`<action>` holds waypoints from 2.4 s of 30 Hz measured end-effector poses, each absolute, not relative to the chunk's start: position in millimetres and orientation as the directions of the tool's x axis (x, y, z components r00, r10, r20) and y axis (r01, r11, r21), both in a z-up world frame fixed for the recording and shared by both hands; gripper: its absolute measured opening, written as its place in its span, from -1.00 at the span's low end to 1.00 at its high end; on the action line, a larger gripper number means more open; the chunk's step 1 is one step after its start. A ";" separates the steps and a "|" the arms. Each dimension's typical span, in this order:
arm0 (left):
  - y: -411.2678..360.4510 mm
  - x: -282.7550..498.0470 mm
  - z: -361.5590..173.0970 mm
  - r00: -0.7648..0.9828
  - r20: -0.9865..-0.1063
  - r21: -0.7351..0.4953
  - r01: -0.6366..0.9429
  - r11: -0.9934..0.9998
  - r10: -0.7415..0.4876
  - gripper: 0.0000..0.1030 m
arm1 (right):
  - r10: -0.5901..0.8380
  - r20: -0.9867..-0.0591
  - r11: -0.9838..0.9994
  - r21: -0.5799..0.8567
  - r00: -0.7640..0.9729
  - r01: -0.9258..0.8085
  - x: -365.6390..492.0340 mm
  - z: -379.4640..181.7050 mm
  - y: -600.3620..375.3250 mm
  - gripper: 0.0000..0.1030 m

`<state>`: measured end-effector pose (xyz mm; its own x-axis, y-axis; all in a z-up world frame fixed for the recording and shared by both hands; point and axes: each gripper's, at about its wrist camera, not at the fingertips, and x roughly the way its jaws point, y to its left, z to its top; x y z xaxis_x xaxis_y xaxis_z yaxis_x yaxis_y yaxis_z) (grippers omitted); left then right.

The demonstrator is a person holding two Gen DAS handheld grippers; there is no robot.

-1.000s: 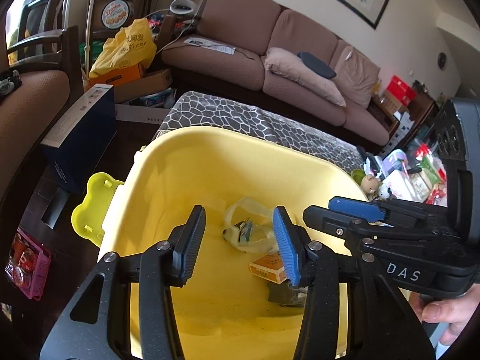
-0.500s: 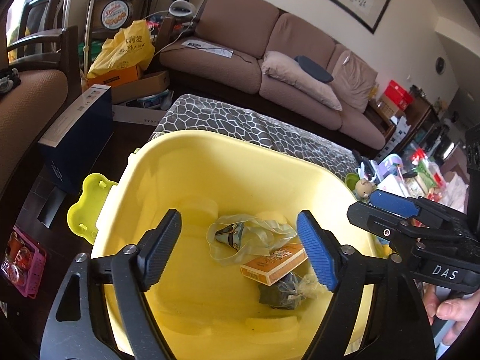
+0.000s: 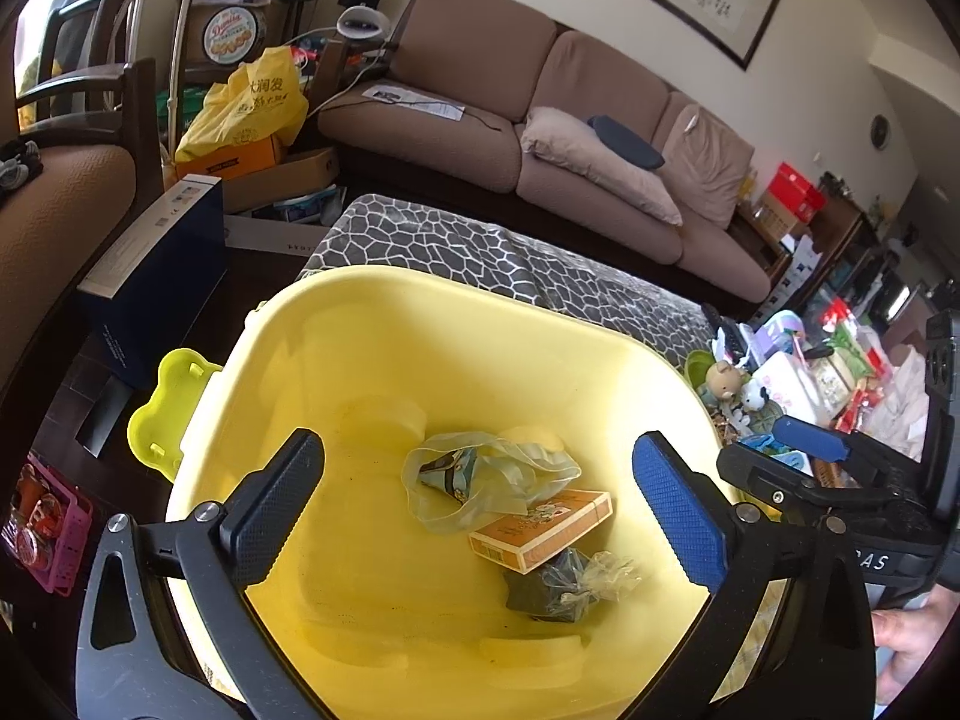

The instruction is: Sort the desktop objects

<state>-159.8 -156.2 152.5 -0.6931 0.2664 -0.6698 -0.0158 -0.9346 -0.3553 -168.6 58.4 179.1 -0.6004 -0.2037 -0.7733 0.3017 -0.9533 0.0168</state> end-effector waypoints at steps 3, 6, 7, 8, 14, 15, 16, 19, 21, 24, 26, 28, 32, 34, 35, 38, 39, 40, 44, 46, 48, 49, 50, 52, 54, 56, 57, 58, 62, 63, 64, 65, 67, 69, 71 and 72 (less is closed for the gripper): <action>-149.4 -159.0 155.6 -0.696 -0.668 -0.338 -0.029 -0.941 0.262 1.00 | -0.206 -0.764 -0.958 0.030 -0.612 0.285 -167.3 179.5 68.9 0.99; -138.3 -156.2 160.2 -0.703 -0.658 -0.320 -0.063 -0.945 0.270 1.00 | -0.208 -0.753 -0.963 0.047 -0.624 0.265 -163.6 182.4 84.0 0.99; -133.8 -155.3 161.8 -0.703 -0.654 -0.317 -0.078 -0.945 0.278 1.00 | -0.210 -0.750 -0.965 0.056 -0.627 0.255 -162.3 183.6 90.6 0.99; -128.6 -154.3 163.2 -0.702 -0.652 -0.314 -0.094 -0.945 0.286 1.00 | -0.211 -0.746 -0.967 0.066 -0.632 0.244 -160.4 184.8 98.4 0.99; -91.5 -145.3 169.9 -0.689 -0.641 -0.288 -0.193 -0.938 0.339 1.00 | -0.189 -0.722 -0.981 0.106 -0.665 0.163 -144.7 188.2 148.3 0.99; -85.2 -143.1 171.4 -0.685 -0.635 -0.292 -0.215 -0.932 0.357 1.00 | -0.184 -0.720 -0.982 0.112 -0.669 0.149 -142.9 187.8 156.7 0.99; -79.3 -140.6 172.9 -0.680 -0.629 -0.298 -0.237 -0.925 0.377 1.00 | -0.176 -0.719 -0.984 0.116 -0.672 0.134 -140.3 186.4 163.9 0.99; -60.5 -132.1 178.1 -0.664 -0.614 -0.303 -0.302 -0.904 0.427 1.00 | -0.153 -0.721 -0.988 0.117 -0.676 0.099 -134.3 179.0 183.3 0.99; -45.7 -126.4 180.3 -0.655 -0.619 -0.280 -0.332 -0.901 0.434 1.00 | -0.141 -0.726 -0.990 0.118 -0.673 0.081 -131.6 172.7 194.1 0.99; -22.6 -114.2 181.9 -0.649 -0.621 -0.243 -0.375 -0.895 0.441 1.00 | -0.137 -0.731 -0.990 0.130 -0.668 0.061 -129.8 165.4 208.3 0.99; -9.5 -105.1 182.3 -0.648 -0.617 -0.225 -0.398 -0.889 0.446 1.00 | -0.133 -0.727 -0.989 0.138 -0.673 0.047 -127.7 162.3 217.5 0.99; 2.1 -96.5 182.1 -0.649 -0.613 -0.211 -0.414 -0.886 0.449 0.99 | -0.126 -0.725 -0.990 0.138 -0.678 0.037 -125.8 161.0 224.9 0.99; 24.7 -76.3 180.9 -0.662 -0.603 -0.177 -0.433 -0.884 0.445 0.94 | -0.122 -0.711 -0.990 0.139 -0.692 0.032 -121.7 165.3 238.3 0.99; 34.6 -62.0 178.5 -0.672 -0.595 -0.159 -0.439 -0.884 0.441 0.93 | -0.128 -0.697 -0.988 0.155 -0.706 0.026 -117.9 168.7 246.7 0.99; 39.2 -54.7 176.6 -0.674 -0.590 -0.158 -0.442 -0.883 0.443 0.93 | -0.134 -0.690 -0.986 0.167 -0.711 0.023 -115.8 169.6 250.7 0.99; 51.5 -39.4 168.1 -0.681 -0.587 -0.152 -0.437 -0.886 0.437 0.33 | -0.137 -0.683 -0.983 0.185 -0.717 0.011 -112.0 170.4 261.4 0.99; 57.5 -36.7 163.9 -0.681 -0.594 -0.141 -0.436 -0.889 0.428 0.18 | -0.138 -0.683 -0.982 0.188 -0.717 0.011 -111.5 170.1 264.7 0.99; 64.0 -35.4 159.2 -0.679 -0.602 -0.129 -0.436 -0.891 0.420 0.14 | -0.140 -0.682 -0.982 0.191 -0.718 0.010 -111.0 170.1 267.4 0.98; 81.9 -43.7 140.6 -0.676 -0.641 -0.111 -0.387 -0.915 0.364 -0.26 | -0.158 -0.674 -0.975 0.221 -0.721 0.007 -107.5 170.9 276.5 0.96; 85.1 -53.9 133.6 -0.668 -0.656 -0.133 -0.355 -0.925 0.351 -0.27 | -0.164 -0.670 -0.974 0.227 -0.724 0.010 -106.0 171.7 279.1 0.96; 89.3 -63.7 126.2 -0.662 -0.671 -0.143 -0.327 -0.934 0.334 -0.27 | -0.167 -0.668 -0.973 0.230 -0.725 0.012 -105.0 172.5 281.0 0.96; 91.2 -68.2 121.9 -0.659 -0.680 -0.143 -0.312 -0.939 0.322 -0.27 | -0.168 -0.667 -0.973 0.232 -0.725 0.012 -105.0 172.2 282.2 0.96; 92.9 -72.4 118.4 -0.657 -0.687 -0.144 -0.297 -0.944 0.311 -0.27 | -0.170 -0.668 -0.972 0.235 -0.725 0.012 -105.1 172.0 283.3 0.96; 96.1 -78.7 112.9 -0.662 -0.692 -0.137 -0.270 -0.953 0.287 -0.28 | -0.177 -0.667 -0.970 0.244 -0.724 0.011 -104.9 171.2 286.0 0.96; 98.8 -83.5 108.0 -0.667 -0.698 -0.123 -0.244 -0.962 0.259 -0.29 | -0.183 -0.667 -0.968 0.251 -0.722 0.014 -104.4 169.9 288.3 0.94; 101.4 -87.6 103.0 -0.674 -0.705 -0.103 -0.212 -0.972 0.222 -0.29 | -0.186 -0.668 -0.968 0.251 -0.720 0.016 -104.2 169.1 289.0 0.93; 102.2 -89.7 100.1 -0.676 -0.706 -0.098 -0.200 -0.975 0.209 -0.29 | -0.186 -0.669 -0.968 0.250 -0.720 0.018 -104.2 168.7 289.4 0.93; 103.0 -92.2 96.3 -0.673 -0.710 -0.100 -0.193 -0.976 0.206 -0.29 | -0.185 -0.670 -0.969 0.248 -0.719 0.018 -103.6 168.2 289.9 0.93; 102.1 -101.7 86.4 -0.665 -0.716 -0.121 -0.183 -0.976 0.213 -0.65 | -0.186 -0.674 -0.969 0.248 -0.715 0.018 -103.2 166.0 292.4 0.93; 100.4 -103.4 85.0 -0.662 -0.718 -0.127 -0.181 -0.975 0.216 -0.85 | -0.187 -0.675 -0.968 0.249 -0.713 0.018 -103.3 164.8 293.3 0.93; 98.2 -105.1 83.7 -0.658 -0.720 -0.137 -0.178 -0.974 0.221 -0.90 | -0.187 -0.677 -0.968 0.249 -0.712 0.018 -103.0 164.1 293.9 0.93; 95.8 -106.4 82.5 -0.652 -0.723 -0.151 -0.176 -0.973 0.230 -0.92 | -0.188 -0.678 -0.969 0.248 -0.710 0.019 -103.0 163.5 294.5 0.93; 91.0 -105.9 82.4 -0.644 -0.718 -0.190 -0.183 -0.965 0.264 -1.00 | -0.187 -0.681 -0.970 0.243 -0.708 0.021 -102.5 162.2 294.8 0.93; 90.9 -100.5 89.6 -0.652 -0.696 -0.211 -0.214 -0.954 0.300 -1.00 | -0.186 -0.683 -0.970 0.243 -0.707 0.021 -102.7 161.4 295.7 0.92; 94.9 -92.5 101.8 -0.664 -0.670 -0.210 -0.260 -0.942 0.332 -1.00 | -0.190 -0.684 -0.969 0.248 -0.704 0.020 -103.5 161.1 296.1 0.92; 96.8 -88.4 108.9 -0.671 -0.656 -0.209 -0.279 -0.937 0.346 -1.00 | -0.191 -0.683 -0.968 0.251 -0.705 0.019 -103.7 161.2 296.4 0.91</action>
